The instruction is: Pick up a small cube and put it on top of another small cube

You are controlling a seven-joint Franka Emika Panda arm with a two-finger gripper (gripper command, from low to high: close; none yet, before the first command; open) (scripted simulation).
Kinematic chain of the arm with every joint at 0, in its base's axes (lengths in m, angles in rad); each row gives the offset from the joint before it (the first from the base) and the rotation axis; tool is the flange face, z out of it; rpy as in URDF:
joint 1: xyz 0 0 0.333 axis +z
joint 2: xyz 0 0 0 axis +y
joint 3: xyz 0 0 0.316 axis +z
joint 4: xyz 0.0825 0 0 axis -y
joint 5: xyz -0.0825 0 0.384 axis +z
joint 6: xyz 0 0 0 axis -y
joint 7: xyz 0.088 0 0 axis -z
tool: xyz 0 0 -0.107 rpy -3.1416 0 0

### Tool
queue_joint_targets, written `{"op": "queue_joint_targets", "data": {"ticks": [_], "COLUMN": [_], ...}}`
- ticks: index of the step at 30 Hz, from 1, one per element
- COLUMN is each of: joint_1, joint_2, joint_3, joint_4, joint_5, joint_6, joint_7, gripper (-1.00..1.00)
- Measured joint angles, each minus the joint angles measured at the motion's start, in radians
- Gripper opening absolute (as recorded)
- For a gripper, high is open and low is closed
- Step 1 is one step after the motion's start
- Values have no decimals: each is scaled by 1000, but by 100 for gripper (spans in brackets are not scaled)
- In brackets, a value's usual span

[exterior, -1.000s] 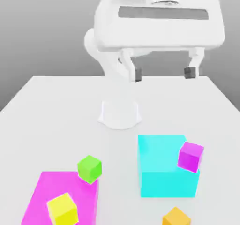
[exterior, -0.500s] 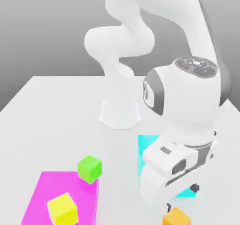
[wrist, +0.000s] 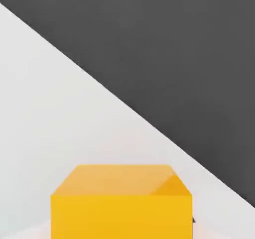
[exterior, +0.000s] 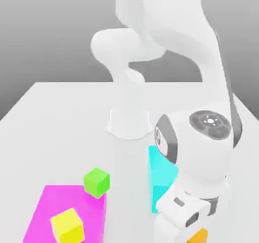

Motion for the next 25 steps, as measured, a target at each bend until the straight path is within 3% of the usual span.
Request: {"op": "queue_joint_targets", "data": {"ticks": [11, 14, 15, 21, 25], "joint_1": [-223, -245, -250, -252, -244], "joint_2": [-216, -152, -124, -111, -205], "joint_3": [-224, -233, -231, -230, -242], "joint_4": [58, 50, 45, 43, 59], "joint_5": [76, 112, 122, 126, 90], "joint_6": [-276, -207, -176, -160, -266], "joint_7": [50, 33, 26, 24, 50], "gripper": [-100, -100, 100, 100, 100]}}
